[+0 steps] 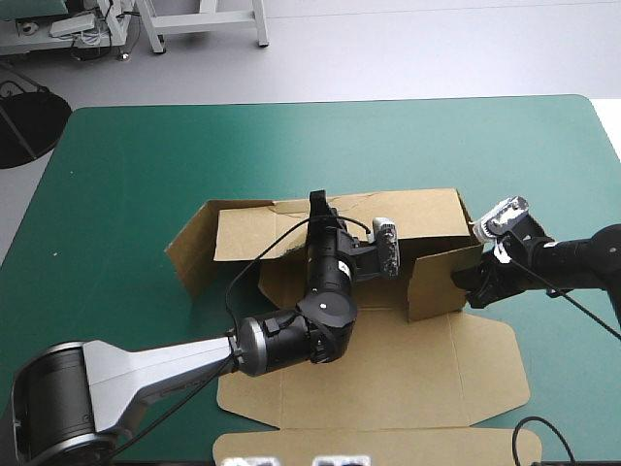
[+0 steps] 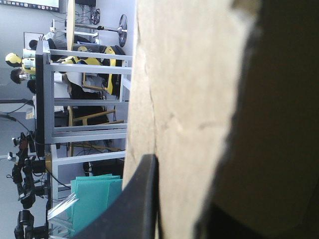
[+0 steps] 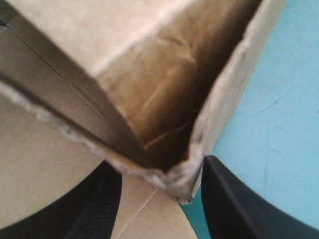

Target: Fold the box

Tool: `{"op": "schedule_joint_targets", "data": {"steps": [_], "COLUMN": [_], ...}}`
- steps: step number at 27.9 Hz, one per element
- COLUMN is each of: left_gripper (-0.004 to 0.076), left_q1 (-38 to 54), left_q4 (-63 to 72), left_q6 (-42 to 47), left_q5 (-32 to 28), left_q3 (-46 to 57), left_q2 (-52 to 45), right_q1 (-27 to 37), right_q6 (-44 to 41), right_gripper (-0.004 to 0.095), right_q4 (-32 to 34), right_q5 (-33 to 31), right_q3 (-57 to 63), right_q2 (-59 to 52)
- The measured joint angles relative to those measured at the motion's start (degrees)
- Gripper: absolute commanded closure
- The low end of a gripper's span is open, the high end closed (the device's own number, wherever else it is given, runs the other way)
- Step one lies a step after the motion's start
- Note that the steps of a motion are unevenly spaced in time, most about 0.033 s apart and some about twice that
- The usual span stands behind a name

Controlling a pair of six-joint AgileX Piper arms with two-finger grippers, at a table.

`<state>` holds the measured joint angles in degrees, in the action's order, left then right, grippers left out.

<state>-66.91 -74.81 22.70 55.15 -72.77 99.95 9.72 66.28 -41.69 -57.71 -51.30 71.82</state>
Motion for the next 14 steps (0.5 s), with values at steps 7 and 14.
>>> {"op": "schedule_joint_targets", "data": {"steps": [7,14], "left_gripper": [0.0733,0.0733], "left_q1": [0.15,0.33], "left_q4": [-0.67,-1.1], "left_q6": [0.0,0.0], "left_q5": [-0.18,-1.26], "left_q3": [0.0,0.05], "left_q2": [0.0,0.0], "right_q1": [0.0,0.0], "right_q6": [3.74,5.05], "right_gripper": [0.046,0.0919], "right_q4": [-8.54,-13.44], "right_q5": [4.73,7.52], "right_q3": [1.76,2.23], "right_q2": [1.34,3.23]}}
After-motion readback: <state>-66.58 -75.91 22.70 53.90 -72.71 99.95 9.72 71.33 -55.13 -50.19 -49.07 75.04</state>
